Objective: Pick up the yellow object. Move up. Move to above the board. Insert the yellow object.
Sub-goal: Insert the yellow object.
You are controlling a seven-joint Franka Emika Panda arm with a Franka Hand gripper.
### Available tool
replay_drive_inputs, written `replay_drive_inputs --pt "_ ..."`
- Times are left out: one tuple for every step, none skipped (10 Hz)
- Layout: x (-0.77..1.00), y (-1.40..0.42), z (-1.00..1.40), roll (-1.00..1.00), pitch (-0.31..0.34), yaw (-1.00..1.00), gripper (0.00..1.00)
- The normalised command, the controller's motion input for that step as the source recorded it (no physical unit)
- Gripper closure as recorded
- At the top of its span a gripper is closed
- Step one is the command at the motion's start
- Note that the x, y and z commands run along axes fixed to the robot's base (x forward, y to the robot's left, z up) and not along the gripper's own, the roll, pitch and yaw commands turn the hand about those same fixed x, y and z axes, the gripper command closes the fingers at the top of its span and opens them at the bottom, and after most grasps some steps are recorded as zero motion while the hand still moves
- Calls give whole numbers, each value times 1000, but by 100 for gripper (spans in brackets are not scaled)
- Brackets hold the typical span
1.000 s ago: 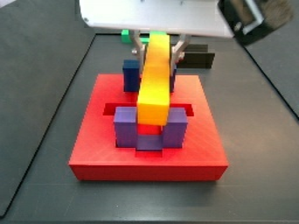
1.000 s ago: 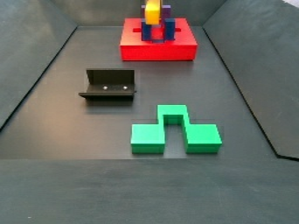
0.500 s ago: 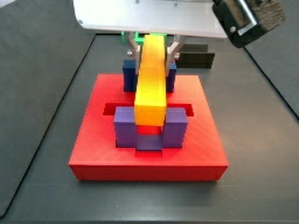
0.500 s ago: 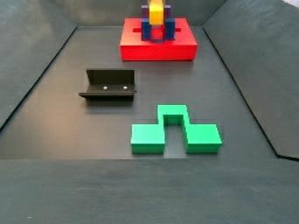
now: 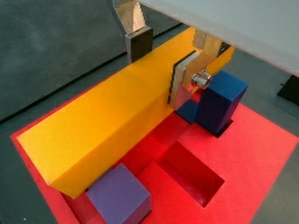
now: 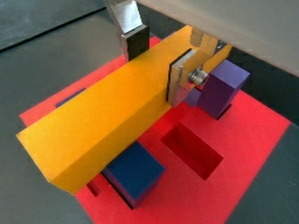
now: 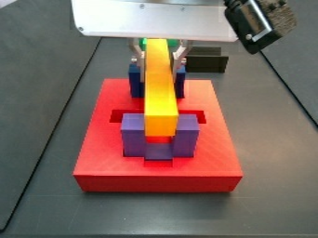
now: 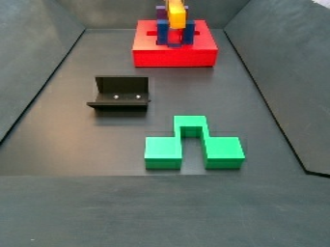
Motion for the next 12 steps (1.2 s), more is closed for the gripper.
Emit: replay_drive_inputs --pt "-209 -63 -46 0 -130 43 100" --pt "-123 -86 -63 0 -129 51 100" --pt "-14 -171 -100 27 -109 0 100" --pt "0 -194 -106 59 -91 0 100" --pt "17 -200 -134 76 -76 0 100" --pt "123 -151 -220 89 -76 0 100" --pt "277 -14 -334 127 -60 0 100" --pt "331 0 -337 99 -30 0 100" --pt "314 80 -303 69 -11 0 100" --pt "111 43 -237 70 0 0 100" --pt "0 0 -209 63 0 0 100" --pt "0 14 -134 69 0 0 100"
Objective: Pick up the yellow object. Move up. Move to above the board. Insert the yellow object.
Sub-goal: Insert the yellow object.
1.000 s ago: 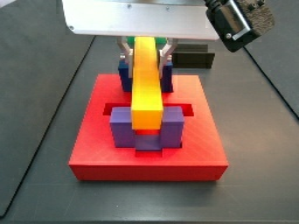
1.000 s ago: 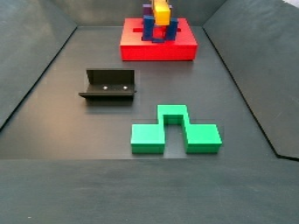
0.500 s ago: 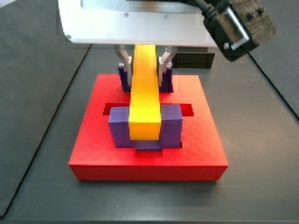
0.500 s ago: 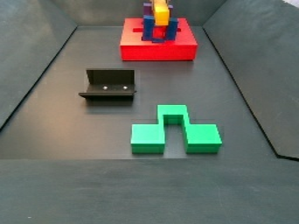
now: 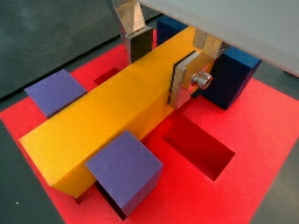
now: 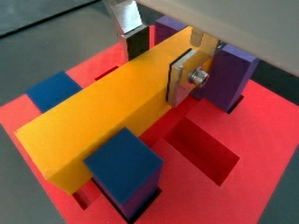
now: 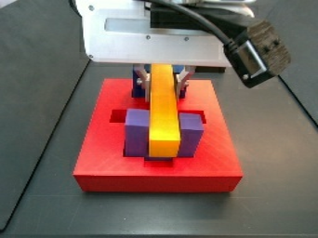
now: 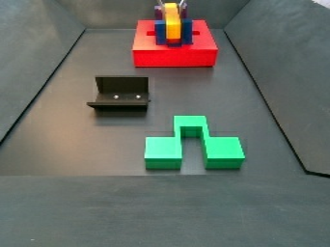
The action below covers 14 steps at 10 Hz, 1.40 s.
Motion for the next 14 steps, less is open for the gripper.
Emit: replay_drive_inputs --pt "0 40 -126 97 0 -17 100" --pt "0 29 -146 119 0 -17 100" --pt "-14 11 -151 116 0 -11 100" --pt "-43 0 -191 91 0 0 100" --pt "-26 0 -214 0 0 0 100" --pt "0 -11 -251 0 0 0 100" --pt "0 -29 -303 0 -11 0 100" --pt "0 -103 -263 0 -31 0 100" --pt "46 -149 -160 -63 -56 0 100" --pt "57 -203 -174 -20 -53 0 100" --pt "0 -220 -286 1 -49 -69 100" --pt "6 0 -357 79 -21 -60 100" --pt "0 86 -360 76 -13 -43 100" --pt "0 106 -346 69 -14 -17 100"
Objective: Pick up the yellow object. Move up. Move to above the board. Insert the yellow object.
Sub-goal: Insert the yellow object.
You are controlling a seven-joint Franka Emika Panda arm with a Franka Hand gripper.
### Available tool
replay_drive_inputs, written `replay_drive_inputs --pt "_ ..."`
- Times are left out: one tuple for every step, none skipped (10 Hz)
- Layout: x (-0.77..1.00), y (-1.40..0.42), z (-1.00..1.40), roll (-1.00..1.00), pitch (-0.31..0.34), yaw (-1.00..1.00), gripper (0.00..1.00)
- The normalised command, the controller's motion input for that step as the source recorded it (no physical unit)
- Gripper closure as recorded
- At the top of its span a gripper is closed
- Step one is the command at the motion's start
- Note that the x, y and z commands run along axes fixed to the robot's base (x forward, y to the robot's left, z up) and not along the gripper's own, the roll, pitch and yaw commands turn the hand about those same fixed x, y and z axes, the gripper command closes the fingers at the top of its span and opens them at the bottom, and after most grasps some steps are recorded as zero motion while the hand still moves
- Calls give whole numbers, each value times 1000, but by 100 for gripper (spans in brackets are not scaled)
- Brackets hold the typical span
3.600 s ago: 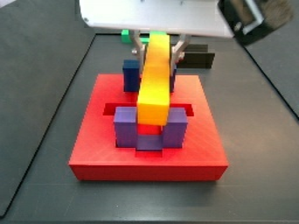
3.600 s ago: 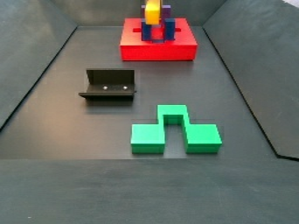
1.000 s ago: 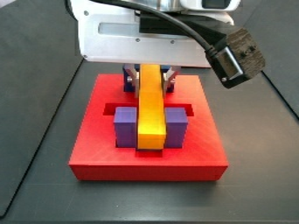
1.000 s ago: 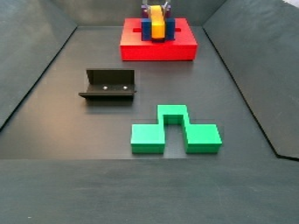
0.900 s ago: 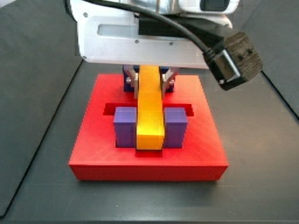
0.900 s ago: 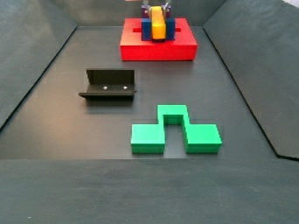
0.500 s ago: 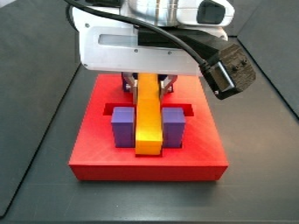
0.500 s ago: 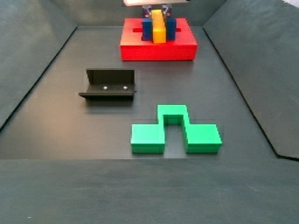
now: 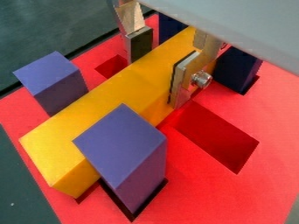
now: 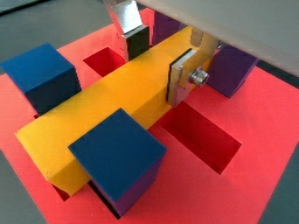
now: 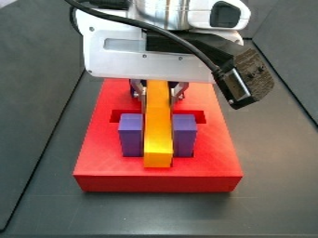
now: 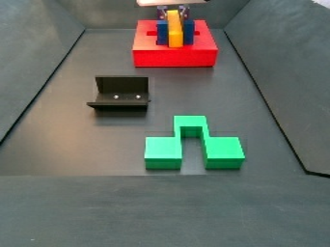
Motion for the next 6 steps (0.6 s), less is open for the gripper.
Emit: replay_drive_inputs --pt "0 86 -311 57 -14 -3 100" --pt "0 0 -369 31 -43 -17 100" --pt "0 0 -346 39 -49 -14 100" --pt "0 0 -340 14 -47 0 100" --pt "-34 -9 -211 9 -24 0 100" --pt "0 0 0 0 0 0 100"
